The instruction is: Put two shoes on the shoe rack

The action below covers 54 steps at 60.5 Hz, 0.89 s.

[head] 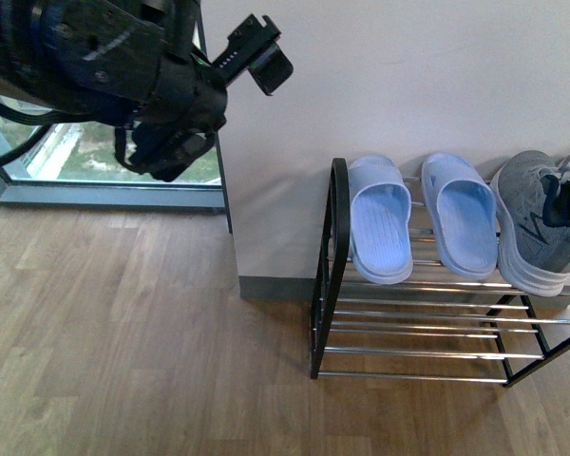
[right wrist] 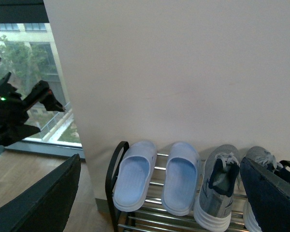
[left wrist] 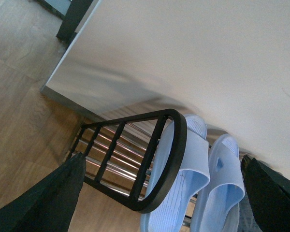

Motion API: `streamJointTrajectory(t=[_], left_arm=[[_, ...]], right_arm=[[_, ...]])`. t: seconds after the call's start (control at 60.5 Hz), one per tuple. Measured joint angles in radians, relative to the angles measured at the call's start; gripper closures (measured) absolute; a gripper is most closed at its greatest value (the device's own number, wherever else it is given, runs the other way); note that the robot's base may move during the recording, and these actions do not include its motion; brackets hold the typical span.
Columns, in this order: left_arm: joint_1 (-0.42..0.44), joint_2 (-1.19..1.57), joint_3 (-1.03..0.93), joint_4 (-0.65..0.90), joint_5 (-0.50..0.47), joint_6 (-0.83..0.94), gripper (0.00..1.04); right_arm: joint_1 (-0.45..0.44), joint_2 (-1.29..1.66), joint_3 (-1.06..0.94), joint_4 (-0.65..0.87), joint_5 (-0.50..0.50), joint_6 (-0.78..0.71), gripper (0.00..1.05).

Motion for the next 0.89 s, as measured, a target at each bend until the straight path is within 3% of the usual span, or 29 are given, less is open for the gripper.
streamJointTrajectory(t=[0.231,0.429,0.694,0.892], left_arm=[[0.039,-0.352,-0.27,0.024,-0.126,0.147,0.09],[0.112,-0.791,-0.518,-0.085,-0.215,0.308,0.09],[0.153,-1.289,-0.712,-0.269,-0.349,0.536,0.09],[0.171,-1.448,-0.769,-0.331,-0.355,0.586,0.09]], right_arm=[[0.0,0.0,0.0,0.0,0.0,0.0,0.09],[0.0,0.0,0.0,0.0,0.0,0.0,0.09],[0.0,0.0,0.0,0.0,0.0,0.0,0.09],[0.0,0.0,0.0,0.0,0.0,0.0,0.09]])
